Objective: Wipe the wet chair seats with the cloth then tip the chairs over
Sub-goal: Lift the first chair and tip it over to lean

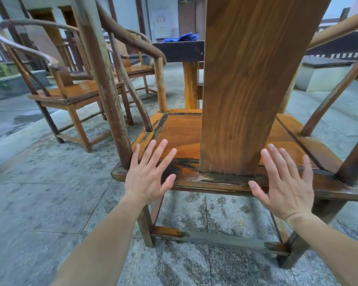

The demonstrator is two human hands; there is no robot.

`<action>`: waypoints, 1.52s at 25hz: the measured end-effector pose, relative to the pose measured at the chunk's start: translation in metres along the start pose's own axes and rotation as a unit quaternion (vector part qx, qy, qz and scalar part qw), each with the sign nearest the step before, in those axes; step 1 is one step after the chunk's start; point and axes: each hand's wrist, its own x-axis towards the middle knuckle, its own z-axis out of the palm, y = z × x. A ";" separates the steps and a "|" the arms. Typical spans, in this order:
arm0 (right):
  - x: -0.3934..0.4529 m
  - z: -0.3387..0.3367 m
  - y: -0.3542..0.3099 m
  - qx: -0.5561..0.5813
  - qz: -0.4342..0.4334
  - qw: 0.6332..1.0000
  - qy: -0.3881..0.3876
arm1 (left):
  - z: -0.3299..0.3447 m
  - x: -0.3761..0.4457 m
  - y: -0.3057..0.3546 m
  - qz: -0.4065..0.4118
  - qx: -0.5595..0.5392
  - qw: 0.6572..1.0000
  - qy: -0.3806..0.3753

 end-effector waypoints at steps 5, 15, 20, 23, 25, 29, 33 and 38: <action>0.004 -0.011 -0.003 0.011 0.001 0.996 -0.089 | -0.026 -0.007 0.012 -0.062 0.000 0.997 -0.051; 0.044 -0.224 -0.050 0.069 -0.042 0.993 -0.088 | -0.245 0.007 -0.002 -0.091 -0.075 0.992 -0.052; 0.118 -0.375 -0.065 0.078 -0.076 0.990 -0.085 | -0.408 0.057 -0.040 -0.122 -0.085 0.988 -0.030; 0.160 -0.453 -0.070 0.080 -0.094 0.990 -0.070 | -0.496 0.086 -0.065 -0.128 -0.076 0.989 -0.016; 0.190 -0.518 -0.073 0.099 -0.098 0.989 -0.051 | -0.565 0.102 -0.082 -0.145 -0.077 0.986 -0.004; 0.243 -0.620 -0.065 0.108 -0.103 0.989 0.002 | -0.670 0.121 -0.107 -0.173 -0.079 0.981 0.040; 0.284 -0.664 -0.047 0.116 -0.101 0.988 0.030 | -0.722 0.143 -0.131 -0.174 -0.061 0.980 0.069; 0.325 -0.672 -0.043 0.127 -0.114 0.984 0.054 | -0.736 0.173 -0.145 -0.198 -0.053 0.975 0.082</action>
